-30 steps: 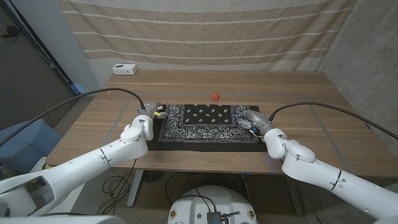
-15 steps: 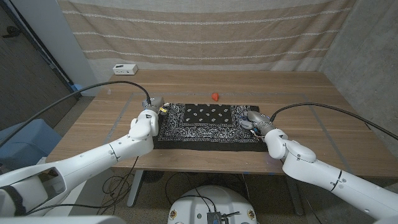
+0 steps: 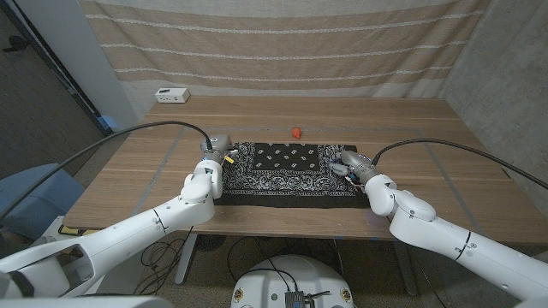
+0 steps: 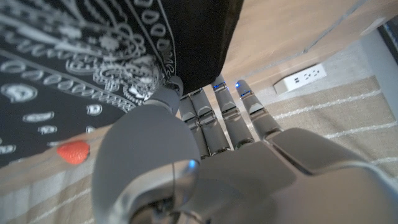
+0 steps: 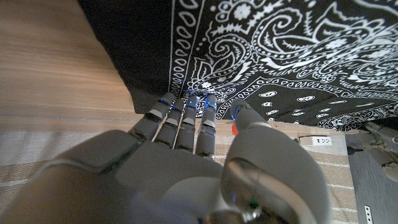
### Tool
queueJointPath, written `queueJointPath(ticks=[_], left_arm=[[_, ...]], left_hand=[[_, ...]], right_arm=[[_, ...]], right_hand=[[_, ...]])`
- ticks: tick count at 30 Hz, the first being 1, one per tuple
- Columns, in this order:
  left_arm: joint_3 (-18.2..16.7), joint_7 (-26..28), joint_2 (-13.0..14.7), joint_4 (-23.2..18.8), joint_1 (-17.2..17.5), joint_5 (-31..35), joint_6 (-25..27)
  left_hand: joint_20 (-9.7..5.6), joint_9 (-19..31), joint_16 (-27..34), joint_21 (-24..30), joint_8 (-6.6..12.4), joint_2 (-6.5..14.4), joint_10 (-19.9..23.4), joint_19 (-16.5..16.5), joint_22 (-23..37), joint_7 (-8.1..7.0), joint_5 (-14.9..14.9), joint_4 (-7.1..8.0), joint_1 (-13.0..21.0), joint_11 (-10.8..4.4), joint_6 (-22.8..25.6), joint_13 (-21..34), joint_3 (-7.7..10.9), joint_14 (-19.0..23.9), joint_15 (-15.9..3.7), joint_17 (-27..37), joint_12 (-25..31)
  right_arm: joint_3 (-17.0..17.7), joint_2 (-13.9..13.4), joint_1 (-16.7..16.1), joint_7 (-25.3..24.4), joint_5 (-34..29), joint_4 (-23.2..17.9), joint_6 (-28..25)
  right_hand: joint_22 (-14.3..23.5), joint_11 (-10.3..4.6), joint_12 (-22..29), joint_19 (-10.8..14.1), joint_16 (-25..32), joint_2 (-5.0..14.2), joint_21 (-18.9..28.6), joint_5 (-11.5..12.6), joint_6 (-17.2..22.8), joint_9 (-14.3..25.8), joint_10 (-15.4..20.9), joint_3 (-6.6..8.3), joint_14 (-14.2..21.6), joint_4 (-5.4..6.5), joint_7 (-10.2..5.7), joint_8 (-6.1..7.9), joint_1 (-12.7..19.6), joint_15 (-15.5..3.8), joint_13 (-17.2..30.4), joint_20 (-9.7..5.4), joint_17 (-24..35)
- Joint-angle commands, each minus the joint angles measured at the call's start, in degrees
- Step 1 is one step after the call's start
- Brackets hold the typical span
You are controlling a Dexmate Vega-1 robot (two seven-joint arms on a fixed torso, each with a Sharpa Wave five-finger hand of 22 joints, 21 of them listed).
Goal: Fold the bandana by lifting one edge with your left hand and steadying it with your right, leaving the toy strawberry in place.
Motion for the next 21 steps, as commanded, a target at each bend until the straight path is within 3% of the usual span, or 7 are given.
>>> queueJointPath(ticks=[1,7,21], left_arm=[[-4.7,7.7,0.8,-7.1,3.9,3.6,-4.0],[-5.9,8.7,0.6,-9.9,4.6,5.6,-7.3],[-8.2,2.6,-0.8,-12.8,3.5,5.0,-15.8]], left_hand=[[-0.08,3.3,0.4,0.3,1.25,0.2,0.4,0.1,0.2,1.55,0.6,0.42,0.9,0.43,3.5,0.5,-0.08,0.6,-4.37,0.3,0.7],[-0.13,3.7,0.4,0.6,1.65,0.1,0.2,0.0,0.3,1.5,0.8,0.59,1.1,0.2,3.4,1.3,-0.03,0.6,-4.46,0.7,1.2],[-0.19,4.3,0.0,0.9,2.4,-0.4,0.1,-0.5,0.5,1.76,1.3,0.67,1.2,0.34,3.4,2.6,0.14,0.7,-4.6,0.9,2.1]], right_arm=[[-0.7,0.1,0.7,0.4,0.5,1.0,0.0],[-0.6,0.1,0.5,-0.1,0.8,1.3,0.4],[0.0,-0.4,-0.4,-1.4,1.7,1.9,2.0]], right_hand=[[0.1,0.09,0.1,1.0,0.1,0.29,0.1,0.0,0.9,0.1,0.4,0.83,0.5,-0.16,0.1,0.08,0.5,-0.24,0.1,0.39,0.1],[0.1,-0.08,-0.1,1.0,-0.1,0.26,0.1,0.1,1.0,0.0,0.4,1.11,0.4,-0.38,0.05,-0.07,0.9,-0.34,0.1,0.37,0.0],[0.1,-0.11,-0.4,1.1,-0.2,0.18,0.0,0.1,1.4,0.0,0.6,1.51,0.4,-0.62,0.06,-0.36,1.5,-0.63,0.1,0.35,-0.1]])
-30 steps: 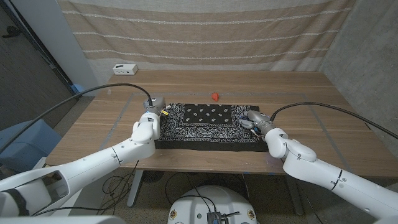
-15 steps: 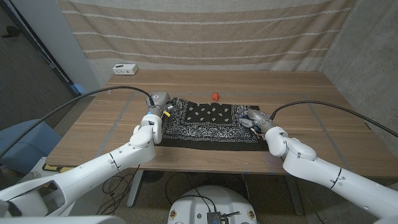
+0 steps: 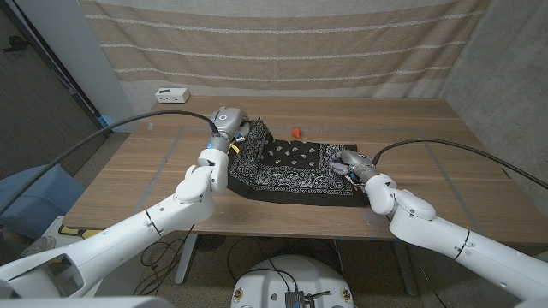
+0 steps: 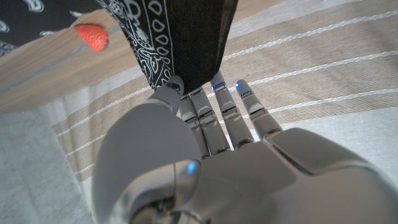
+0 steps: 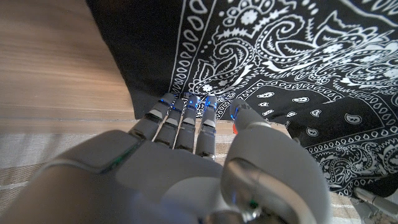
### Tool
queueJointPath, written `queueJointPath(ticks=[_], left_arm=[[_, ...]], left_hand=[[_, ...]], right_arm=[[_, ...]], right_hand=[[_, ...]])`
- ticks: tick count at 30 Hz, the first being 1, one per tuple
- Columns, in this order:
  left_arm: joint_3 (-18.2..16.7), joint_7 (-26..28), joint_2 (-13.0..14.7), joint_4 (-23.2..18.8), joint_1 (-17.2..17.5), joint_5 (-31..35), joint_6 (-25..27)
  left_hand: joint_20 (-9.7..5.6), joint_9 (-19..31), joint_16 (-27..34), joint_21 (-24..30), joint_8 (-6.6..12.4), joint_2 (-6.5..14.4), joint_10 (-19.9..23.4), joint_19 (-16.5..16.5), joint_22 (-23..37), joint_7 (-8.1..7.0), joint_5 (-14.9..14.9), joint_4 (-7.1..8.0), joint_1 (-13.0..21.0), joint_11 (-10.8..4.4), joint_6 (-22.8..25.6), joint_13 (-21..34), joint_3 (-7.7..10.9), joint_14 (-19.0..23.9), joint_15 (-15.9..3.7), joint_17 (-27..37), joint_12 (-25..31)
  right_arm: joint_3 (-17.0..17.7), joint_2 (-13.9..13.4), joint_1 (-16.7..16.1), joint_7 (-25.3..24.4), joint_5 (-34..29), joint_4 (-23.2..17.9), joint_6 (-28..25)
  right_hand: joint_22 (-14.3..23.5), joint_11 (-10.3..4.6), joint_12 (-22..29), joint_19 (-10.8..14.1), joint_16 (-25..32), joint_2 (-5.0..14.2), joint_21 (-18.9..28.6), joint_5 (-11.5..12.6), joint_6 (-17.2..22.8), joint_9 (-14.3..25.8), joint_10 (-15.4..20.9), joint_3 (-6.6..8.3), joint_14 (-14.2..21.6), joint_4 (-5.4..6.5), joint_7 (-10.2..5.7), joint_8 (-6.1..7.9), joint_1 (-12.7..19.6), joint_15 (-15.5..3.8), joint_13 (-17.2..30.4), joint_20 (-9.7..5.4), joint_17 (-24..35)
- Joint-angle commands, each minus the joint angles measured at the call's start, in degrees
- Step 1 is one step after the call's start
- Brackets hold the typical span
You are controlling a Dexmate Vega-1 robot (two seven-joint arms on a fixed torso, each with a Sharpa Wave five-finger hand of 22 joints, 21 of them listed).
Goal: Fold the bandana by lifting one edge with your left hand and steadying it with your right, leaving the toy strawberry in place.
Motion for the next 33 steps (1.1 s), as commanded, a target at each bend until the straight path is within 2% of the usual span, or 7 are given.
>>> queueJointPath(ticks=[1,9,16,33], left_arm=[[-2.2,-3.8,-1.5,-2.5,-0.7,0.1,-7.4],[-1.8,-5.3,-4.5,-0.1,-3.3,-0.5,-12.5],[-0.1,-7.1,-7.5,2.6,-6.6,-0.1,-16.8],[6.5,-11.8,-14.2,9.9,-13.9,5.0,-23.3]], left_hand=[[0.05,4.4,0.1,0.5,2.46,-0.4,0.1,-0.3,0.2,1.78,0.4,0.29,0.4,0.31,3.4,0.6,0.19,0.4,-4.95,0.4,0.6],[0.06,4.7,-0.1,0.7,2.82,-0.5,0.0,-0.4,0.3,2.0,0.6,0.31,0.5,0.45,3.5,1.2,0.28,0.5,-4.78,0.5,1.0],[0.18,4.9,-0.1,0.8,3.03,-0.5,-0.2,-0.6,0.4,2.03,0.7,0.27,0.6,0.35,3.4,1.7,0.3,0.5,-4.69,0.8,1.4],[0.21,5.2,-0.4,1.3,3.47,-0.8,-0.4,-0.8,0.5,2.08,1.0,0.32,0.6,0.42,3.2,2.9,0.37,0.7,-4.72,1.0,2.3]], right_arm=[[0.5,-0.5,-0.8,-1.1,0.8,0.5,1.4],[1.0,-1.0,-1.5,-1.6,1.2,0.7,2.8],[1.5,-1.2,-2.1,-2.1,1.6,1.3,4.2],[3.2,-2.4,-3.6,-3.1,2.6,2.2,7.8]], right_hand=[[0.1,-0.17,-0.1,0.9,-0.2,0.02,0.1,0.1,0.8,0.1,0.6,0.49,0.1,-0.08,0.04,-0.18,0.9,-0.38,0.2,0.53,-0.1],[0.1,-0.22,-0.3,0.9,-0.3,-0.06,0.1,0.1,1.0,0.1,0.7,0.63,0.0,-0.25,0.02,-0.3,1.2,-0.81,0.2,0.4,-0.1],[0.1,-0.28,-0.4,0.9,-0.4,-0.08,0.1,0.1,1.1,0.1,0.7,0.71,-0.1,-0.3,0.02,-0.44,1.3,-0.71,0.2,0.33,-0.1],[0.1,-0.09,-0.7,1.0,-0.5,-0.15,0.0,0.0,1.3,0.1,0.8,0.78,-0.1,-0.32,0.03,-0.77,1.6,-0.7,0.3,0.31,-0.2]])
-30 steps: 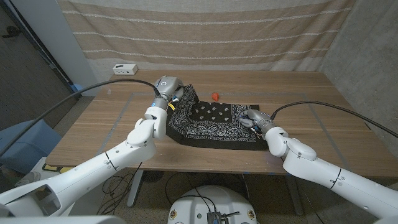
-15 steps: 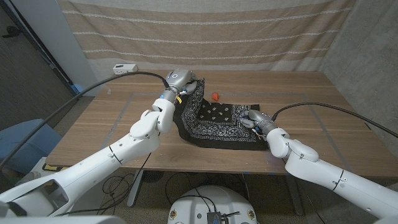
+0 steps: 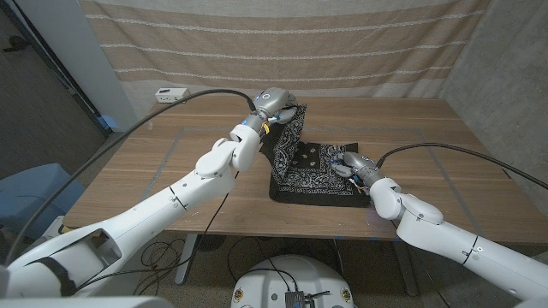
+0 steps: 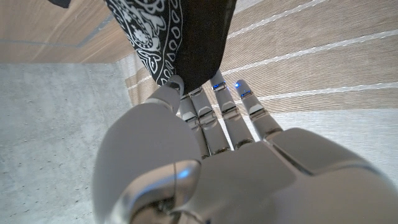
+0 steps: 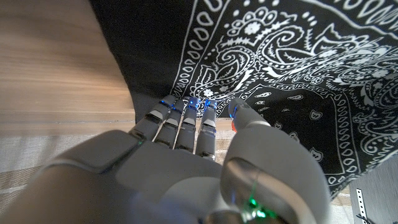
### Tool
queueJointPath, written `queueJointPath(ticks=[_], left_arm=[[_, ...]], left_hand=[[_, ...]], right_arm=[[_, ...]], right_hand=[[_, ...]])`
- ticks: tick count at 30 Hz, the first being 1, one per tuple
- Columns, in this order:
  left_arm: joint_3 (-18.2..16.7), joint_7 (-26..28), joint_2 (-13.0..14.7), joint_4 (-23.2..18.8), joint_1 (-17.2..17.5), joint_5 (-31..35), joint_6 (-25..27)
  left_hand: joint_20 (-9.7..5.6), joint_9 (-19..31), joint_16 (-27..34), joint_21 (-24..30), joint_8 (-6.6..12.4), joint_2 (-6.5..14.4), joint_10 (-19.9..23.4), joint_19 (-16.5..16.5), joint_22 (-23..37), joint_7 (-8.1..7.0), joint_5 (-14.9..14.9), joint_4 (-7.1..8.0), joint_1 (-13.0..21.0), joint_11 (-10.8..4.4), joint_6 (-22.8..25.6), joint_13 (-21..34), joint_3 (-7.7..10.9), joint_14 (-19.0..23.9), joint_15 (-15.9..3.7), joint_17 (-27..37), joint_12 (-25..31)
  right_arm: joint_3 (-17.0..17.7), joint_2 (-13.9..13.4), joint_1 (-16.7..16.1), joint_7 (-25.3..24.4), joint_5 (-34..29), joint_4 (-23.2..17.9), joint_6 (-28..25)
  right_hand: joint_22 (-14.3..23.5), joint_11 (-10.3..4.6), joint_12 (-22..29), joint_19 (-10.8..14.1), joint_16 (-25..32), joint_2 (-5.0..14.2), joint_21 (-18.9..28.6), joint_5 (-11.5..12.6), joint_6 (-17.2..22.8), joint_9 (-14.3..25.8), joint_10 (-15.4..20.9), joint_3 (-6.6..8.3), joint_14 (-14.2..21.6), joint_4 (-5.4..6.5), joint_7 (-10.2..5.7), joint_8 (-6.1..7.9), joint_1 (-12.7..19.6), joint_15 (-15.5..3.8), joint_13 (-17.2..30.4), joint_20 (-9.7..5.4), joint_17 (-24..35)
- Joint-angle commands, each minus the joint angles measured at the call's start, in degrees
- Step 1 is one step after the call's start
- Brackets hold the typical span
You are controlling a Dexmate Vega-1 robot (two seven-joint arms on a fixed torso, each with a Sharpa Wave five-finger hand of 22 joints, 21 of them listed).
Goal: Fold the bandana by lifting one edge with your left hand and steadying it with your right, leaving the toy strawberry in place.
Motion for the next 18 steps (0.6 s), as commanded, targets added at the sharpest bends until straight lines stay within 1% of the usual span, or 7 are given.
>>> queueJointPath(ticks=[1,9,18], left_arm=[[4.2,-3.9,-4.8,5.1,-4.8,3.9,-5.6],[6.8,-5.2,-8.2,9.2,-7.6,5.0,-7.3],[9.8,-5.2,-11.7,14.9,-10.5,5.9,-9.2]], left_hand=[[0.1,5.2,-0.1,0.4,3.46,-0.4,-0.2,-0.5,0.3,2.02,0.6,0.2,0.3,0.23,3.1,0.4,0.24,0.4,-4.44,0.3,0.7],[0.09,5.0,-0.3,0.6,3.54,-0.5,-0.3,-0.6,0.3,2.01,0.7,0.24,0.3,0.17,3.2,0.9,0.27,0.4,-4.52,0.4,1.0],[0.05,5.0,-0.5,0.9,3.62,-0.5,-0.5,-0.7,0.4,1.88,0.8,0.3,0.3,0.1,3.2,1.4,0.31,0.4,-4.47,0.6,1.3]], right_arm=[[1.5,-1.0,-1.2,-0.5,0.8,0.9,2.6],[2.1,-1.3,-1.7,-0.8,1.3,1.5,4.3],[2.7,-1.4,-2.2,-1.1,1.6,1.9,5.4]], right_hand=[[0.1,0.15,0.0,1.0,-0.1,-0.1,0.3,0.0,0.7,0.1,0.6,0.38,0.1,0.08,0.02,-0.14,0.9,-0.18,0.3,0.32,0.1],[0.1,0.13,-0.1,1.1,-0.1,-0.13,0.2,0.0,0.7,0.1,0.6,0.39,0.1,0.06,0.05,-0.26,1.0,-0.22,0.3,0.35,0.1],[0.1,0.18,-0.3,1.1,-0.2,-0.2,0.2,0.0,0.8,0.1,0.6,0.4,0.1,-0.01,0.06,-0.41,1.1,-0.19,0.3,0.35,0.1]])
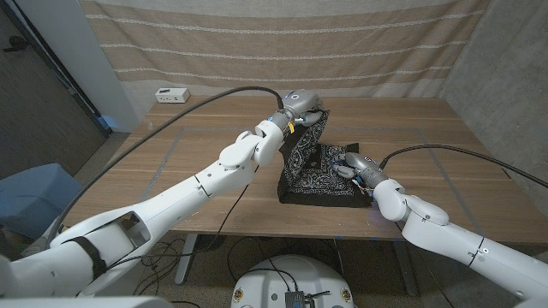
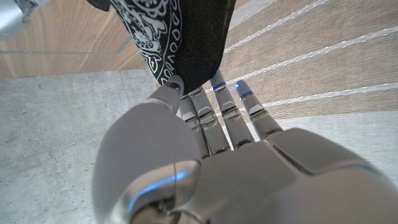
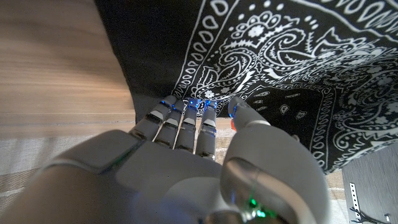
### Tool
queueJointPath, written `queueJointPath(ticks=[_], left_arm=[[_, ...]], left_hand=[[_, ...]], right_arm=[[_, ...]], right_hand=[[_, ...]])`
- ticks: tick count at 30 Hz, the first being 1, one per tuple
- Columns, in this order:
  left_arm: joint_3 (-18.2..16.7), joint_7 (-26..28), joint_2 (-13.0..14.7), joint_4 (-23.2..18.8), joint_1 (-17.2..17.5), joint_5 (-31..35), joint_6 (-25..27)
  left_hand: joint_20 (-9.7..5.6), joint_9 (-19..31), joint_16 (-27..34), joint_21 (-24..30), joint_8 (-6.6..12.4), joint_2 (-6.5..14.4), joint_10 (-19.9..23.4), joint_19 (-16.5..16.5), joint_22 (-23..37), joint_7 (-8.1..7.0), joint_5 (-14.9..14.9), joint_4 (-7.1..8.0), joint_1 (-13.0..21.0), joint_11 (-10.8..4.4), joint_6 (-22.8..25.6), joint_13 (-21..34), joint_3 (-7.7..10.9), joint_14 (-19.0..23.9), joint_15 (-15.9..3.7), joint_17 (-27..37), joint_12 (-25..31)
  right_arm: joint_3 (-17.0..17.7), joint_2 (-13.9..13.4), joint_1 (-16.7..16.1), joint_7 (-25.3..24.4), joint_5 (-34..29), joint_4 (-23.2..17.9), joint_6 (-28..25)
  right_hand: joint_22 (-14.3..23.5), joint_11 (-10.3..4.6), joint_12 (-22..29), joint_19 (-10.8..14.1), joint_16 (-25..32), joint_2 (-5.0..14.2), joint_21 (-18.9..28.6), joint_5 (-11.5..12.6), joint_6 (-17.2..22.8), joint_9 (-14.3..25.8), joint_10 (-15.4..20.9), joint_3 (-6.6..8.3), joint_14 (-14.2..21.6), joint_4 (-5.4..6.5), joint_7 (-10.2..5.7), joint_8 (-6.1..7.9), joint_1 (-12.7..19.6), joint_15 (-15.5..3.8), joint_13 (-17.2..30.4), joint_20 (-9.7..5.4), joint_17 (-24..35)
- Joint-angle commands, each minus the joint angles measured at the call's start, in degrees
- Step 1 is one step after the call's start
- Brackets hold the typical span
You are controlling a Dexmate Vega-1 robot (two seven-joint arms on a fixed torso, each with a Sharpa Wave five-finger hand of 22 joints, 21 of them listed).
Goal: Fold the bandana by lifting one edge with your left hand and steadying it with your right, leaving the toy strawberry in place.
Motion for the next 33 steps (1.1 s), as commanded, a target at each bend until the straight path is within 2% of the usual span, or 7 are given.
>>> queueJointPath(ticks=[1,14,23,26,28,30,33], left_arm=[[4.3,-1.0,-5.1,7.5,-4.2,2.0,-3.4],[8.8,-0.1,-10.0,17.2,-8.1,1.7,-5.1],[11.1,-0.3,-11.2,20.3,-9.5,0.8,-6.3],[11.6,-1.1,-11.5,21.2,-9.8,-0.3,-7.1],[11.8,-1.4,-11.5,21.3,-10.0,-0.7,-7.3],[12.1,-2.5,-11.5,21.3,-10.2,-1.1,-7.4],[12.4,-4.8,-11.5,21.7,-10.5,-2.4,-7.9]], left_hand=[[0.07,4.9,-0.1,0.3,3.61,-0.5,-0.3,-0.1,0.1,1.85,0.3,0.27,0.3,-0.06,3.1,0.4,0.31,0.4,-4.54,0.3,0.5],[0.07,4.7,-0.2,0.7,3.45,-0.7,-1.2,-0.1,0.2,1.61,0.4,0.25,0.3,0.0,2.5,1.1,0.39,0.7,-4.43,0.5,0.6],[0.27,4.0,-0.9,1.2,1.81,-0.6,-4.0,-0.3,0.2,0.47,0.4,0.41,0.1,0.04,-0.7,0.6,0.62,-0.1,-4.35,0.5,-0.9],[0.37,3.4,-1.6,1.4,0.19,-0.6,-5.7,-0.7,0.3,0.14,0.4,0.79,-0.6,0.26,-3.6,-0.1,0.71,-0.7,-3.85,0.3,-2.2],[0.45,2.9,-1.9,1.5,-0.96,-0.6,-7.3,-1.1,0.3,0.43,0.3,1.07,-1.1,0.99,-5.4,-0.6,0.74,-1.0,-3.69,0.1,-3.3],[0.6,2.4,-2.5,1.5,-2.08,-0.7,-9.2,-1.5,0.2,0.53,0.2,1.16,-1.5,0.93,-7.1,-1.2,0.82,-2.0,-3.57,0.0,-4.6],[1.07,1.2,-4.0,1.6,-5.14,-1.1,-13.7,-3.1,0.2,-0.04,0.1,2.13,-3.9,0.84,-11.8,-2.8,0.48,-4.5,-2.7,-0.5,-8.0]], right_arm=[[1.1,-0.5,-0.9,-0.4,0.6,0.8,1.8],[2.1,-0.7,-1.6,-0.8,1.0,0.7,2.0],[3.5,-1.5,-2.9,-2.0,1.4,-1.0,2.2],[4.5,-2.1,-3.7,-2.8,1.7,-2.2,2.7],[4.8,-2.2,-4.0,-3.1,1.8,-2.5,2.9],[5.4,-2.5,-4.5,-3.7,1.8,-3.2,3.1],[5.9,-3.0,-4.9,-4.2,1.4,-4.4,3.2]], right_hand=[[0.1,0.18,-0.2,1.1,-0.2,-0.05,0.4,0.0,0.5,0.1,0.6,0.41,0.1,-0.02,-0.27,0.02,0.5,-0.2,0.3,0.37,0.1],[0.1,0.21,-0.4,1.0,-0.3,-0.1,0.3,-0.1,0.6,0.2,0.7,0.39,0.2,-0.05,-0.26,-0.17,0.7,-0.12,0.3,0.38,0.0],[0.1,0.25,-0.5,1.0,-0.3,-0.11,0.3,-0.1,0.6,0.2,0.8,0.36,0.4,-0.05,-0.24,-0.29,0.7,0.06,0.3,0.42,0.0],[0.1,0.36,-0.5,1.1,-0.3,-0.1,0.3,-0.1,0.7,0.2,0.8,0.35,0.5,-0.03,-0.23,-0.32,0.7,0.12,0.3,0.45,0.1],[0.1,0.53,-0.5,1.1,-0.2,-0.09,0.3,-0.1,0.7,0.2,0.9,0.34,0.7,-0.02,-0.18,-0.35,0.7,0.25,0.3,0.51,0.1],[0.1,0.43,-0.6,1.3,0.0,-0.07,0.4,-0.1,0.8,0.2,1.0,0.31,1.2,0.04,-0.15,-0.38,0.7,0.33,0.3,0.76,0.1],[0.1,0.36,-0.6,1.7,0.2,-0.06,0.5,-0.1,0.9,0.2,1.0,0.28,1.7,0.1,-0.18,-0.44,0.7,0.61,0.3,0.89,0.1]])
